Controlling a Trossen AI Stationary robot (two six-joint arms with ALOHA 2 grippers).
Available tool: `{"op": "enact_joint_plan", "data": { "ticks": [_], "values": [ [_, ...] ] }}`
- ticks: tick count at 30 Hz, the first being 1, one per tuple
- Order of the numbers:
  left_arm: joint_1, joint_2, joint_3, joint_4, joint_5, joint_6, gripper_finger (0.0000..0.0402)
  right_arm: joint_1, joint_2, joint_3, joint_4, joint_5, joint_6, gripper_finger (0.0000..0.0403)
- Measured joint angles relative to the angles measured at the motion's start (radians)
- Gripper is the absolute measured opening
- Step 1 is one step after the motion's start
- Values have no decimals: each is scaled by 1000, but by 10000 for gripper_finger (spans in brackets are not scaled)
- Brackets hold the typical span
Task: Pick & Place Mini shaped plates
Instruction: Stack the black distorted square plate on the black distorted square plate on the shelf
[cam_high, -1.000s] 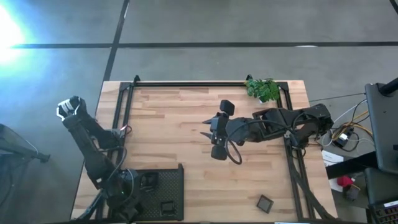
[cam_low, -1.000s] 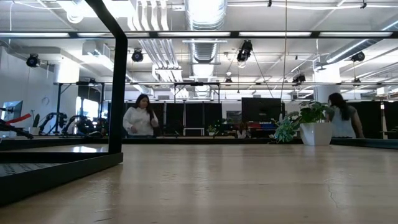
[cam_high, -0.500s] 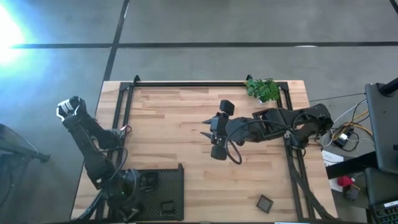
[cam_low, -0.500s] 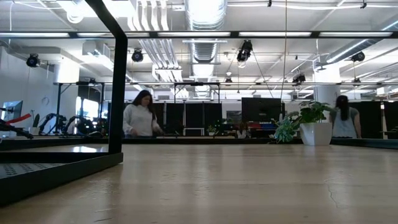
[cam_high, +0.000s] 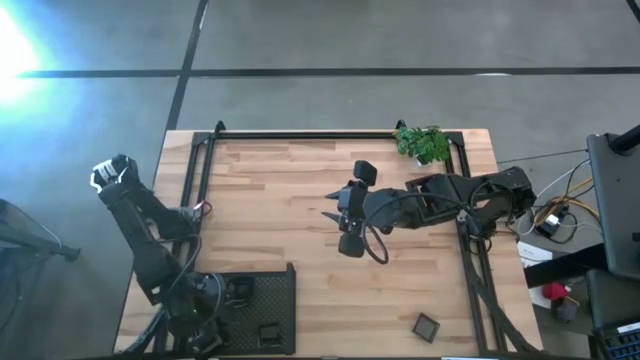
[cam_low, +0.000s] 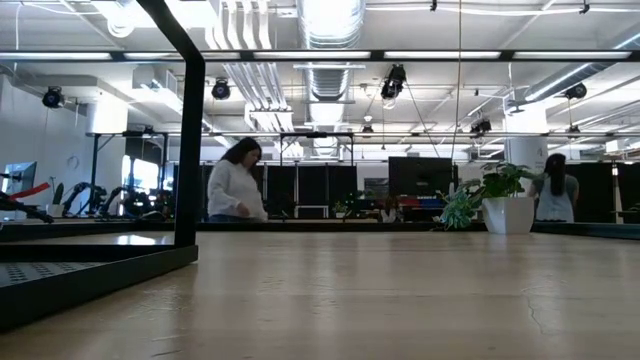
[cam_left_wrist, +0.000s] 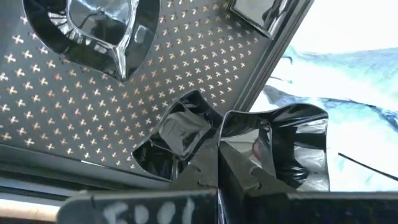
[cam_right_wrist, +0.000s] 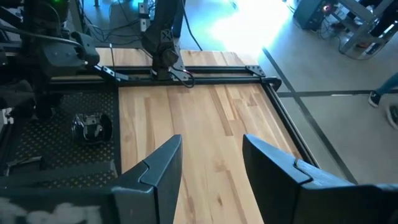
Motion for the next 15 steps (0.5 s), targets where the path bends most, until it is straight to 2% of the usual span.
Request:
{"op": "enact_joint_plan", "data": {
  "ticks": [15],
  "values": [
    [2, 95, -7, 15, -14, 163, 0, 0, 0, 0, 0, 0, 1, 166]
  ]
}}
